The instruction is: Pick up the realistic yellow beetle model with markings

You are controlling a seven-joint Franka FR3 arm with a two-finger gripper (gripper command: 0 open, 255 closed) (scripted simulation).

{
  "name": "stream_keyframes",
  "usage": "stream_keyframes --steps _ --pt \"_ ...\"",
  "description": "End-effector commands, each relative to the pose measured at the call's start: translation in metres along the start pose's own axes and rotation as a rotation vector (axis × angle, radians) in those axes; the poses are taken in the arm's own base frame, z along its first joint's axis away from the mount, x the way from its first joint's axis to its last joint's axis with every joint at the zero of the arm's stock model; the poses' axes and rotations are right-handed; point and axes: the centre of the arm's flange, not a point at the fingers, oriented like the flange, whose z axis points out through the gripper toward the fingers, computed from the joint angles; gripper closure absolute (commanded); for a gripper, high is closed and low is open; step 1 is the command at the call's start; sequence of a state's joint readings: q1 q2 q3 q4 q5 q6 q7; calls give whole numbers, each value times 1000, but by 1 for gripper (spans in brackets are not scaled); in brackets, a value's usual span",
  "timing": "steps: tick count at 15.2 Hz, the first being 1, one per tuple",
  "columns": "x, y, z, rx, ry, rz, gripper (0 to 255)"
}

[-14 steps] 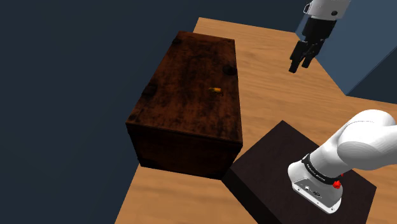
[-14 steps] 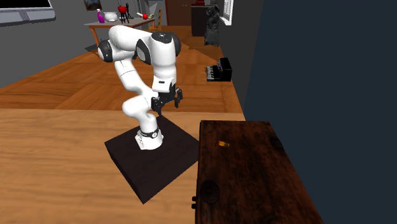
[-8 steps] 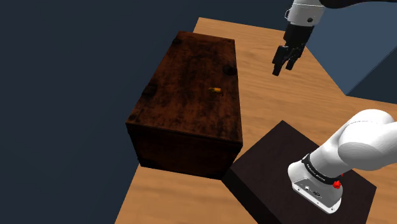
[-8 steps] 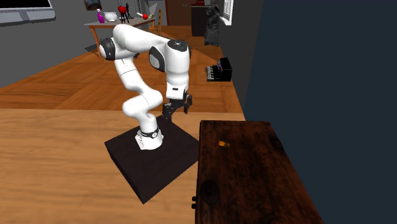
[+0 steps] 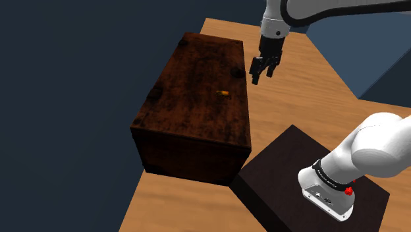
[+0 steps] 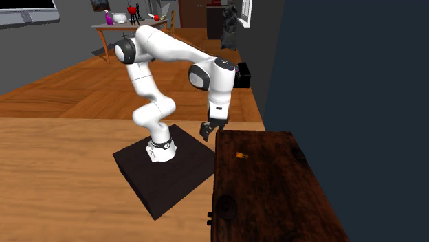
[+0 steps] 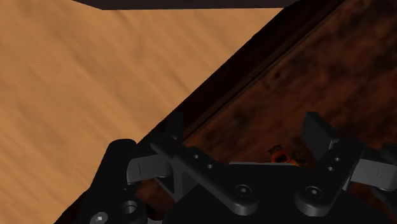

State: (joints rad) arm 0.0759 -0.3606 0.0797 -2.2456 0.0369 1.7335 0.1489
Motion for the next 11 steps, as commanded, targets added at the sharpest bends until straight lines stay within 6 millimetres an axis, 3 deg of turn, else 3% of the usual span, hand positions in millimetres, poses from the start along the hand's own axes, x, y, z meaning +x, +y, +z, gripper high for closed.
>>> stream_keyframes --steps 1,11 --pt "21 -15 10 -12 0 -10 0" --pt "119 -98 61 -74 -2 -61 0"
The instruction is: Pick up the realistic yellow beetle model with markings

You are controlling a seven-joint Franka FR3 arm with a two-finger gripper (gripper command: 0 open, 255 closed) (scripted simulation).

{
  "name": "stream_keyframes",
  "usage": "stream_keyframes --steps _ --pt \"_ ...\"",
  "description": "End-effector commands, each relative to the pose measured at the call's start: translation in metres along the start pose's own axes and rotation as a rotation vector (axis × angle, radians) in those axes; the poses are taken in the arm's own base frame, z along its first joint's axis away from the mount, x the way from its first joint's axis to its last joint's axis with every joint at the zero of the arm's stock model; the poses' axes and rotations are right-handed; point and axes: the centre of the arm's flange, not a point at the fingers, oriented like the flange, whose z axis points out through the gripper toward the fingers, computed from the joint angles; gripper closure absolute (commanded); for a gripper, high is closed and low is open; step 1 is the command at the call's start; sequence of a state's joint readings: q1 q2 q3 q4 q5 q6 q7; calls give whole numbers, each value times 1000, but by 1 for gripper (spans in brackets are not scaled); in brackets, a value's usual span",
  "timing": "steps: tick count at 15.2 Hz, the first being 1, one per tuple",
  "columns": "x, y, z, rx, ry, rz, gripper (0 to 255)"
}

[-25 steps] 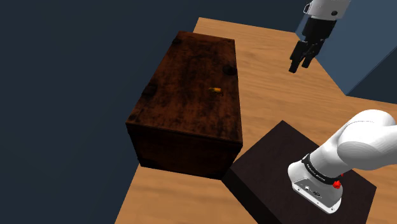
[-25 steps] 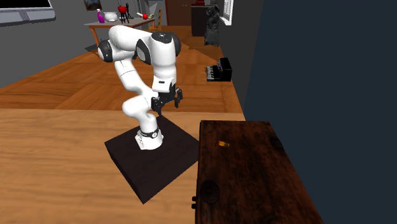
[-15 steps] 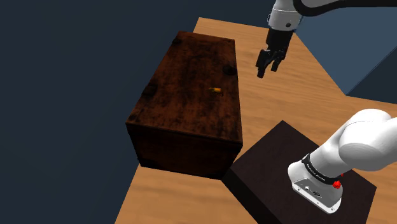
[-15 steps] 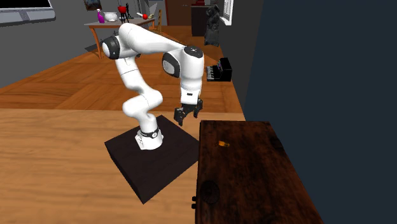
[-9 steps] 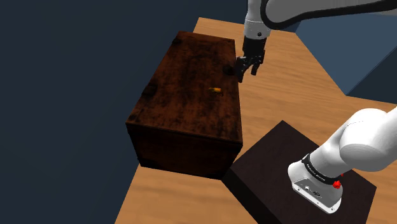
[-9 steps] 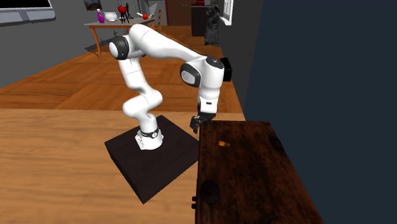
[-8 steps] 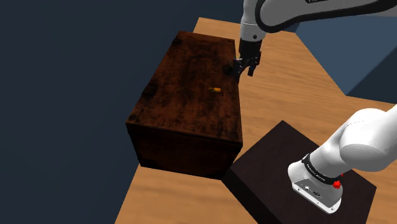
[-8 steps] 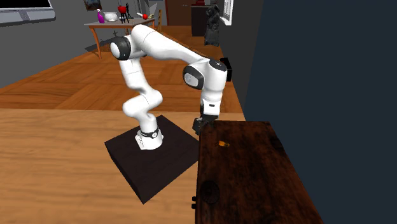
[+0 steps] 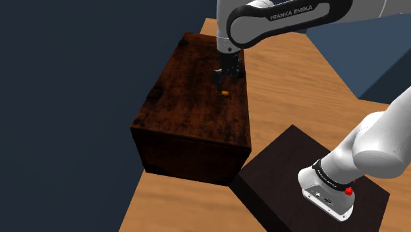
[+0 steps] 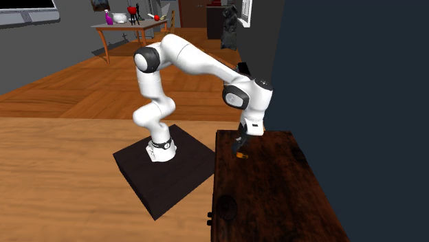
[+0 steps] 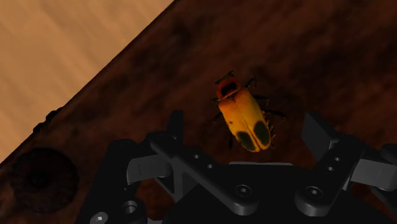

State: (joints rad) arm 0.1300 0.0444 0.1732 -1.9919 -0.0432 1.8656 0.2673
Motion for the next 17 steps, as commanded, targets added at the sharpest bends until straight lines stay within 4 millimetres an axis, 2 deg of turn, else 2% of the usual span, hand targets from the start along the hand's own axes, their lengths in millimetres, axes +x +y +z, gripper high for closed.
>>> stream_keyframes --steps 1,8,10,11,17 --pt "11 -9 6 -6 0 -5 0" --pt "17 -12 46 -6 0 -5 0" --pt "17 -12 46 -6 0 -5 0" --pt "17 -12 46 -6 0 -5 255" --pt "17 -12 45 -6 0 -5 255"
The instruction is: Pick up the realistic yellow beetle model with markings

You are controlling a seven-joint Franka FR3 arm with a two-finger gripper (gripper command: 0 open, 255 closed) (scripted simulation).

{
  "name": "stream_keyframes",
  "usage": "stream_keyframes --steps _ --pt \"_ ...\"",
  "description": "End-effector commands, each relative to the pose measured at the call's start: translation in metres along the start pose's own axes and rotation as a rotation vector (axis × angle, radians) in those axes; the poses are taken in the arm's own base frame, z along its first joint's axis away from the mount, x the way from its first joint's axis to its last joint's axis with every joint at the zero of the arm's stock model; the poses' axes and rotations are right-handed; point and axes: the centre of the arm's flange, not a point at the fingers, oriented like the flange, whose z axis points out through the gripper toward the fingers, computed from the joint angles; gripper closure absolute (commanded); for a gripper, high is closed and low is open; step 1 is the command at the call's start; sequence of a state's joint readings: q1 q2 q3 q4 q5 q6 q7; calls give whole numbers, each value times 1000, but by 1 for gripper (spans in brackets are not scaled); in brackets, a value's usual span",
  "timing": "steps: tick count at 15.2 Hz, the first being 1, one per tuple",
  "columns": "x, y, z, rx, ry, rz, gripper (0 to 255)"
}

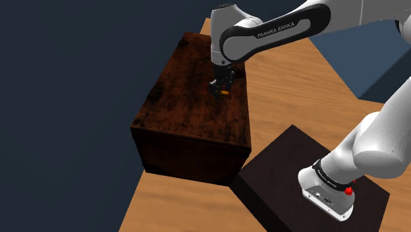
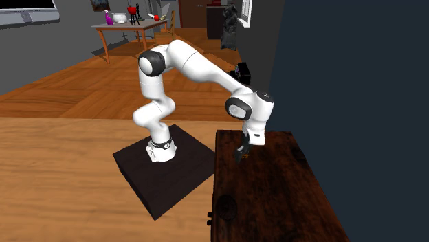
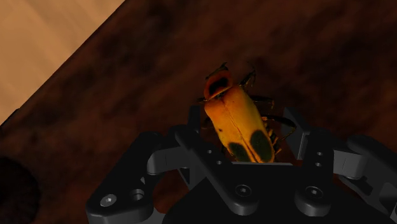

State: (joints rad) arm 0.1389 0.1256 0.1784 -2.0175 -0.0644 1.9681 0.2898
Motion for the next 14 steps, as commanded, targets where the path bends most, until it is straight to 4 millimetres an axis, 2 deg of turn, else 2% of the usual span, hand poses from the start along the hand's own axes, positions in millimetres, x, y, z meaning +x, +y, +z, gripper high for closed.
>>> stream_keyframes --steps 1,3,14 --pt "0 0 0 0 0 0 255" --pt "0 0 0 0 0 0 255" --pt "-9 5 -57 0 0 0 255"
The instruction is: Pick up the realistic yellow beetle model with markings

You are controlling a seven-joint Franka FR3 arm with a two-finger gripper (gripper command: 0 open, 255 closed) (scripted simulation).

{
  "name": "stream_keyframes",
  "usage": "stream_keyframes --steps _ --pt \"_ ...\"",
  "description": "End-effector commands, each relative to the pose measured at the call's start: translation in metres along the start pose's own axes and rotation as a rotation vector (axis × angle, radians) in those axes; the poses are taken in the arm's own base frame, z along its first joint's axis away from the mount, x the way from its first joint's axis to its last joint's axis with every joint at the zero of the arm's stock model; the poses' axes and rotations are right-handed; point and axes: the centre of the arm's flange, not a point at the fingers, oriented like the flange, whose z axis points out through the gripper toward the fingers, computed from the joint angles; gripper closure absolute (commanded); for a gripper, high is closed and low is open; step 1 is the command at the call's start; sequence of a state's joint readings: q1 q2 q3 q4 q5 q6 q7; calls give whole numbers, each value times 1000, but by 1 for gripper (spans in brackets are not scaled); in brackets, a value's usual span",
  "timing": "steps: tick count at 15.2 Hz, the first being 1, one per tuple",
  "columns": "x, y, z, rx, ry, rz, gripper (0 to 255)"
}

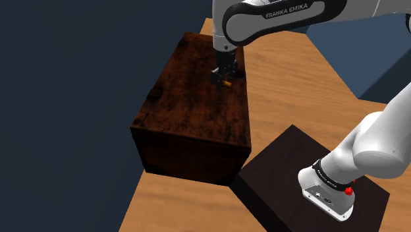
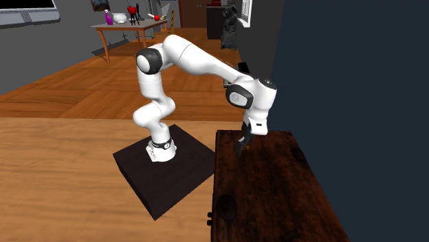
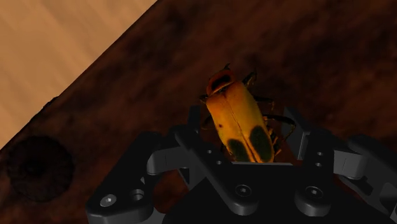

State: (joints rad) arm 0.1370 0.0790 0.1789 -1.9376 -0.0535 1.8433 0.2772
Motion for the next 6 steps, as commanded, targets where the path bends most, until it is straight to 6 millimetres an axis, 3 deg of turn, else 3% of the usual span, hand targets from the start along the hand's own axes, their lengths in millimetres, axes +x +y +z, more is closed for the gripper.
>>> stream_keyframes --steps 1,6 --pt "-3 0 -11 0 0 0 255" --pt "-5 2 -27 0 0 0 255"
